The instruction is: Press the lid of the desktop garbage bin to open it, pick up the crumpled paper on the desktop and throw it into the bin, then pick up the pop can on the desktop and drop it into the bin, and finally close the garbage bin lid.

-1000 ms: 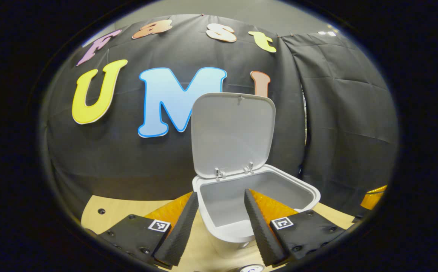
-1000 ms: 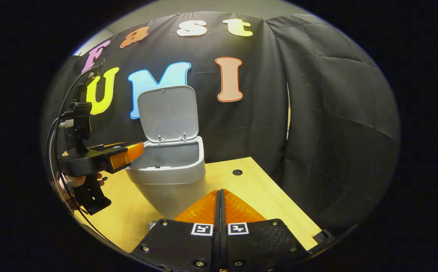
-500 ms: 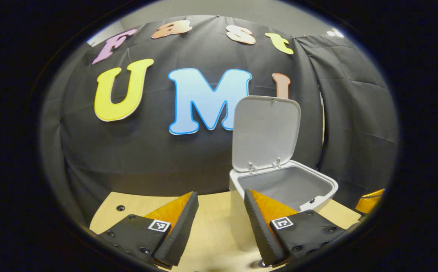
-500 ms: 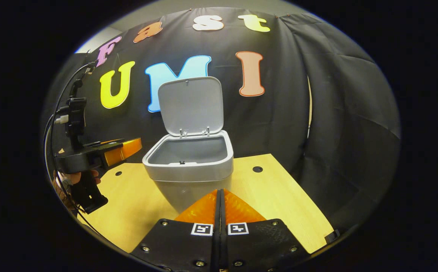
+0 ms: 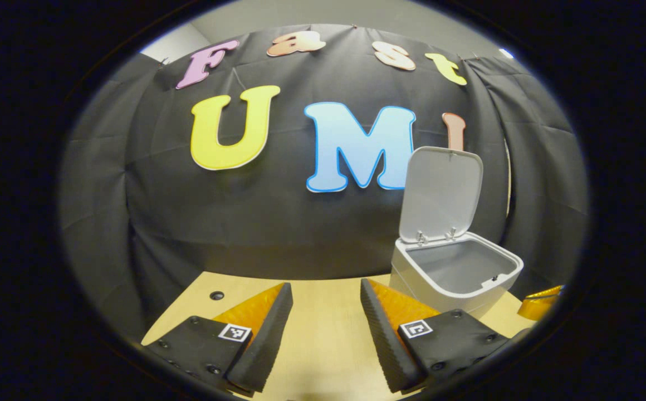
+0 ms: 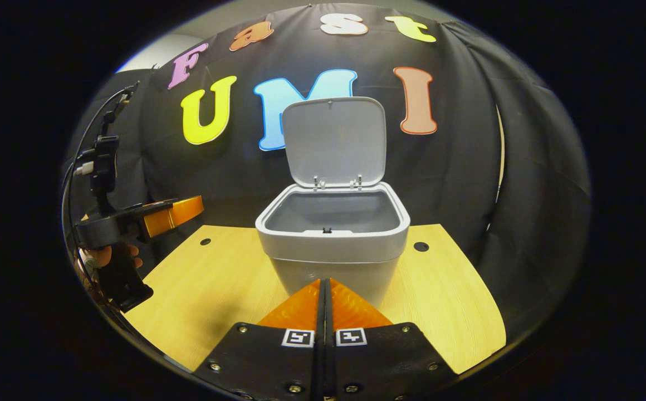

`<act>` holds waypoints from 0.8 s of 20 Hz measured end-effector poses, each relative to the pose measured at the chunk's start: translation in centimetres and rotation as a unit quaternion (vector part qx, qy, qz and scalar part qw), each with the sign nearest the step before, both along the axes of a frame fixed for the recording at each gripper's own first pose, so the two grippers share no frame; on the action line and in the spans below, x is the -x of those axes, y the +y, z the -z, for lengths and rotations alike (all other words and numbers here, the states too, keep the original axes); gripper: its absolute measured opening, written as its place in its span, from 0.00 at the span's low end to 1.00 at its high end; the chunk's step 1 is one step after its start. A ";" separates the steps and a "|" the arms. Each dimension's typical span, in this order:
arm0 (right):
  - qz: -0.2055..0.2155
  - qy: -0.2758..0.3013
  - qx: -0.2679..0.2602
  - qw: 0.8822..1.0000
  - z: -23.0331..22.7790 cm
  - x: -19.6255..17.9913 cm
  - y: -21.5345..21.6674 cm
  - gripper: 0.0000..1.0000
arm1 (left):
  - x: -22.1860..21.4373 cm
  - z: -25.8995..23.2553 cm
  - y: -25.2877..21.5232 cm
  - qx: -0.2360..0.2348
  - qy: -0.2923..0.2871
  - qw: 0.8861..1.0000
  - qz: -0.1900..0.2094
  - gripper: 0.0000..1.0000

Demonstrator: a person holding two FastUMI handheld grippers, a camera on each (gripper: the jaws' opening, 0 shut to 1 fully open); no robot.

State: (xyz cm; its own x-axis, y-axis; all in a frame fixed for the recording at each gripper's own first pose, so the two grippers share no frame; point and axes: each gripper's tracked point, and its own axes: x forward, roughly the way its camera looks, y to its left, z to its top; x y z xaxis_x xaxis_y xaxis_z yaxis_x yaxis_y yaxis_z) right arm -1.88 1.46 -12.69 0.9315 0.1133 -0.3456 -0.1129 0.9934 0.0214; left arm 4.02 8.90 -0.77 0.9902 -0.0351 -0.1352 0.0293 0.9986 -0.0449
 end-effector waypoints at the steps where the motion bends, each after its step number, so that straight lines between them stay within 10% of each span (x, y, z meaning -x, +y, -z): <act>1: -0.013 0.003 0.001 1.000 0.3 0.0 0.7 0.00 | 0.6 0.0 0.8 0.001 0.000 1.000 -0.009 0.85; 7: -0.053 0.020 -0.001 0.998 1.3 0.1 3.1 0.09 | 1.9 0.2 2.5 0.007 0.001 1.000 -0.028 0.85; 12: -0.072 0.041 -0.011 0.996 2.4 0.5 4.5 0.60 | 2.1 0.5 2.7 0.009 0.003 1.000 -0.029 0.85; 16: -0.071 0.080 -0.008 0.994 4.6 0.3 5.0 0.76 | 2.5 0.8 3.6 0.010 0.007 0.999 -0.037 0.85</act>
State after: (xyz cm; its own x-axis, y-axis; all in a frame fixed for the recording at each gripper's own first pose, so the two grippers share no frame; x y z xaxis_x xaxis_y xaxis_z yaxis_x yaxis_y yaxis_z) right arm -2.14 6.51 -17.29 0.8395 0.2461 -0.4845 -0.2453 0.9672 0.0663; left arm 1.54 12.53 -1.59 0.9883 0.0345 -0.1484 -0.0446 0.9969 -0.0652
